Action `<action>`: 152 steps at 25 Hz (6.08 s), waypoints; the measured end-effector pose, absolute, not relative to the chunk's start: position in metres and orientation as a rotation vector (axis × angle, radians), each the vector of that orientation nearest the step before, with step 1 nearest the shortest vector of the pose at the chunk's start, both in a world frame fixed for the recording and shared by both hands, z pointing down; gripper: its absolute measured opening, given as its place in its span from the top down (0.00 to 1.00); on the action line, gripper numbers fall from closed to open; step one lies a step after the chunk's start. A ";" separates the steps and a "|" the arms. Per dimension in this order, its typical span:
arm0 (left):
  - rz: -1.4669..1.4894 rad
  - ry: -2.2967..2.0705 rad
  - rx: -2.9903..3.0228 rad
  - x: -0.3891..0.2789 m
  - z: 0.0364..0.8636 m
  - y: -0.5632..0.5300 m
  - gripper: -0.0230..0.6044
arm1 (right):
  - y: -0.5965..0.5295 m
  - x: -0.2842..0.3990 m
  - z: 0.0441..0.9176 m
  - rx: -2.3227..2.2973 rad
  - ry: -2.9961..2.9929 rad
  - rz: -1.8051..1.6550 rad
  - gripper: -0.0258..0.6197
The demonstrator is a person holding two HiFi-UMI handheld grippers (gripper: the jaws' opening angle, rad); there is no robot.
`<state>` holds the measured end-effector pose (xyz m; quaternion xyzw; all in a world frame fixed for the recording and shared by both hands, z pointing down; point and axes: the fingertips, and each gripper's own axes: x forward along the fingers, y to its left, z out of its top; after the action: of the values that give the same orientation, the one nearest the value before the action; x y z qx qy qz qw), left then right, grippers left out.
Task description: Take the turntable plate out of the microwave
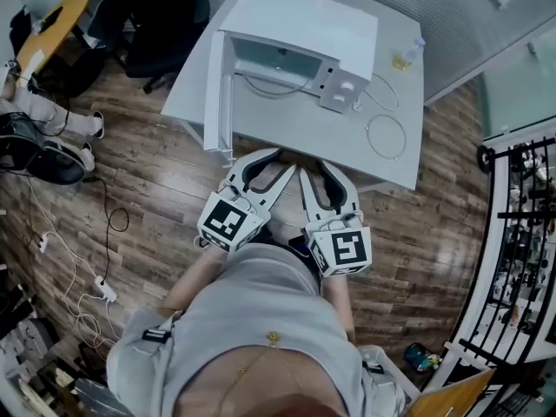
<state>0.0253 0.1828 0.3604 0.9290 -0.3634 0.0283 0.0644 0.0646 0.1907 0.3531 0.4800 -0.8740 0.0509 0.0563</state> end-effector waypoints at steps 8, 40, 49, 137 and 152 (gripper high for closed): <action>0.117 -1.109 2.796 0.011 0.371 0.162 0.77 | 0.162 0.054 0.357 1.458 -2.658 0.163 0.78; 0.027 -1.505 2.597 0.053 0.354 0.029 0.77 | 0.020 0.087 0.349 1.034 -2.844 0.126 0.77; -0.022 -1.498 2.617 0.071 0.354 -0.002 0.77 | -0.004 0.106 0.359 1.075 -2.833 0.143 0.77; 0.225 -0.907 2.678 -0.026 0.487 -0.105 0.75 | -0.087 0.017 0.483 1.686 -2.352 0.539 0.76; 0.346 -0.955 2.515 -0.049 0.539 -0.111 0.75 | -0.090 0.016 0.537 1.583 -2.289 0.677 0.76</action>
<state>-0.0490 -0.1113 0.5391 0.9060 -0.3439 0.1247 0.2130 0.0157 -0.0900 0.5372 0.5474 -0.7914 0.2342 0.1384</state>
